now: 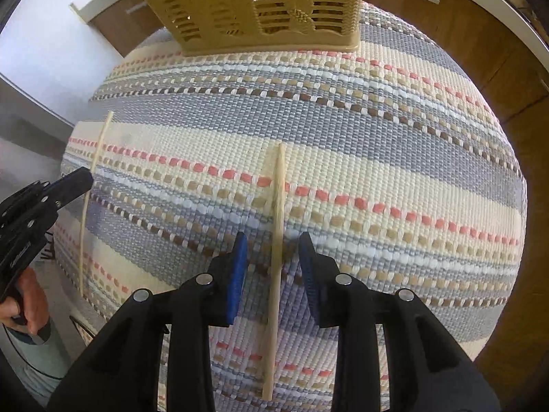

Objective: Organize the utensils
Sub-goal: 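Lift both chopsticks upright and carry them over the basket with both tools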

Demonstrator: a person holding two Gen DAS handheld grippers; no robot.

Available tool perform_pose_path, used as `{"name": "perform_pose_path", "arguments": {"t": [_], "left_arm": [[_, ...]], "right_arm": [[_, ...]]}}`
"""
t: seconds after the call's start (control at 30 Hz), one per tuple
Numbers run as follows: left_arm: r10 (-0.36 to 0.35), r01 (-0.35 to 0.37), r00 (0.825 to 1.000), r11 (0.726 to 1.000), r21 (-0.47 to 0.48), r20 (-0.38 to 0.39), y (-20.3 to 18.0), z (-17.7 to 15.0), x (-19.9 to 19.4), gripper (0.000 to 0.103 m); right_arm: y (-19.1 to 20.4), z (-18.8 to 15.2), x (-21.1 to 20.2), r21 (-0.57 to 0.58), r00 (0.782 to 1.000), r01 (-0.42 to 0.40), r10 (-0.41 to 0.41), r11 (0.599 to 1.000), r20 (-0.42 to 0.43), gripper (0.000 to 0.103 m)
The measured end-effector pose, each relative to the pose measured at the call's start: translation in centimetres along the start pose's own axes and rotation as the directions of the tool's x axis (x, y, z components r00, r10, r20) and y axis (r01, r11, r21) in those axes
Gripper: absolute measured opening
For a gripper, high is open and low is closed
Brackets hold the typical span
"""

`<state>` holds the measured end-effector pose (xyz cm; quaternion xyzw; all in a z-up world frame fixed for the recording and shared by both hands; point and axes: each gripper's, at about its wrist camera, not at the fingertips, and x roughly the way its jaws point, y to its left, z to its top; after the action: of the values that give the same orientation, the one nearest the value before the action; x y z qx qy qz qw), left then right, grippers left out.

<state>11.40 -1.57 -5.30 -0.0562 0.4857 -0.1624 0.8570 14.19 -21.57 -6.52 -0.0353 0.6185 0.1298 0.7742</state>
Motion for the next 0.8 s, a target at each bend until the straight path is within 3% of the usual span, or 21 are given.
{"name": "perform_pose_path", "arguments": {"t": [0.1,0.2,0.37,0.5,0.6,0.8], "left_arm": [[-0.003,0.003,1.000,1.000,0.003,0.004,0.0,0.2,-0.2,0.005],[-0.005,0.005,1.000,1.000,-0.002,0.016,0.3,0.6,-0.6,0.005],[-0.006,0.007,0.997,1.000,-0.013,0.071,0.5,1.4,-2.4,0.005],[-0.010,0.011,0.988,1.000,-0.003,0.153,0.3,2.9,-5.2,0.005],[-0.030,0.029,0.970,1.000,0.005,0.241,-0.1,4.7,-8.1,0.005],[-0.066,0.053,0.904,0.998,0.042,0.422,-1.5,8.8,-13.9,0.005]], "right_arm": [[0.8,0.1,0.1,-0.034,0.999,0.039,-0.040,0.999,-0.021,0.027],[2.0,0.1,0.4,-0.084,0.996,0.088,-0.090,0.993,-0.026,0.008],[3.4,-0.4,0.4,-0.105,0.999,0.028,-0.030,0.994,-0.022,0.005],[4.1,-0.6,-2.4,-0.113,0.997,-0.032,0.039,0.993,0.060,0.005],[4.5,-0.2,-5.9,-0.128,0.984,-0.070,0.090,0.989,0.157,0.005],[4.4,1.4,-13.7,-0.173,0.904,-0.107,0.168,0.979,0.394,0.005]]}}
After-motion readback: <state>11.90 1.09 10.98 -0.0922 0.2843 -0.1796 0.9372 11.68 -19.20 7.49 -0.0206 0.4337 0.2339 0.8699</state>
